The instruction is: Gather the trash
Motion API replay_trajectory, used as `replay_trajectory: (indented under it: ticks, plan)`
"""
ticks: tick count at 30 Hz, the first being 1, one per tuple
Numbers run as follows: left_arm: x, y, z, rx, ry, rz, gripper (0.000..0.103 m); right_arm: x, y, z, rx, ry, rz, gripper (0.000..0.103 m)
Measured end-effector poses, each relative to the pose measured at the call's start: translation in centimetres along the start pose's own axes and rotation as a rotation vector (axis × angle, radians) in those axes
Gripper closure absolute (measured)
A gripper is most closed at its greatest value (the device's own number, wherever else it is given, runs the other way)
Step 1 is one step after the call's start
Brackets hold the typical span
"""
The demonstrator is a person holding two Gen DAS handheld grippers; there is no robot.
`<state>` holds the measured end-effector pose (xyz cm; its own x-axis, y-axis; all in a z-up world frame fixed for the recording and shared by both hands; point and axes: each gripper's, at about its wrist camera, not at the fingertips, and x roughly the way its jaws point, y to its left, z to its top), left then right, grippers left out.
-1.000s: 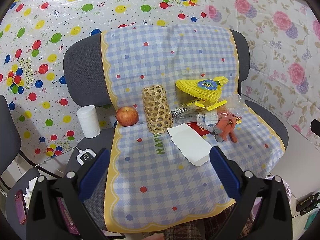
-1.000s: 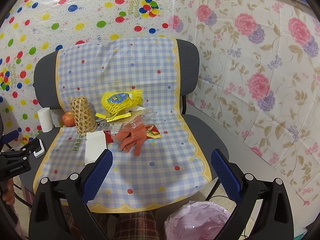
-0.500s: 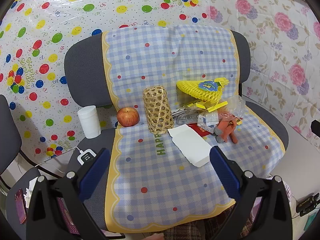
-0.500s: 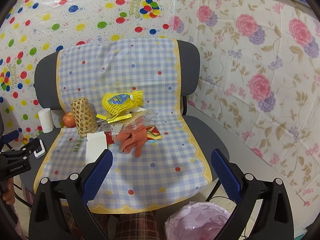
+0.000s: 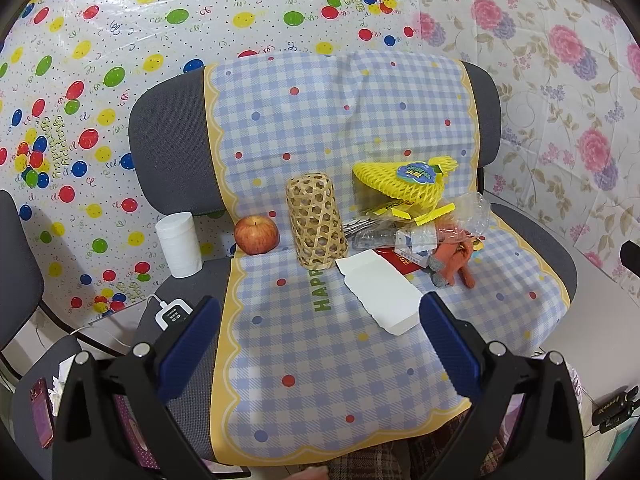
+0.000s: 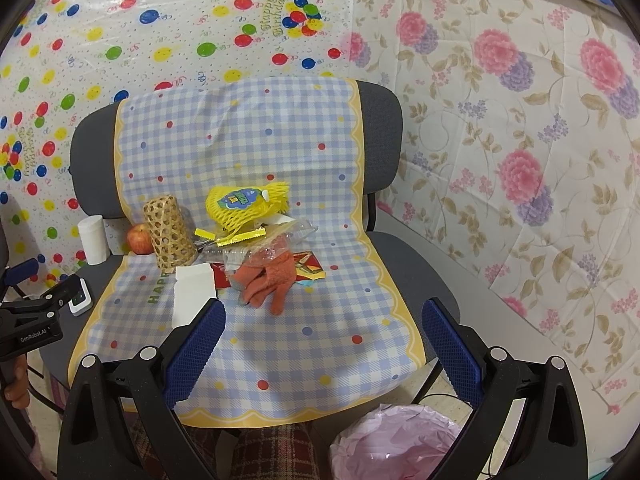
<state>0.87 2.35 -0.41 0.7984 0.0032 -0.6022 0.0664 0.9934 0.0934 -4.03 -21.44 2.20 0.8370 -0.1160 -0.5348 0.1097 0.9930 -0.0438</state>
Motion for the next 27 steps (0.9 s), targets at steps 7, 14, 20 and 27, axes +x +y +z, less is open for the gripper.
replay_trajectory:
  ticks: [7, 14, 20, 27]
  plan:
    - [0.1, 0.2, 0.0, 0.001, 0.000, 0.000, 0.006, 0.1, 0.1, -0.1, 0.003, 0.001, -0.001, 0.006]
    - [0.0, 0.0, 0.0, 0.000, 0.000, 0.000, 0.006, 0.1, 0.1, -0.1, 0.002, 0.000, 0.001, 0.006]
    - [0.2, 1.0, 0.7, 0.000, 0.001, 0.000, 0.006, 0.2, 0.1, -0.2, 0.001, 0.001, 0.000, 0.006]
    - [0.3, 0.7, 0.3, 0.004, 0.002, 0.002, 0.006, 0.9, 0.0, -0.1, 0.004, 0.005, 0.002, 0.006]
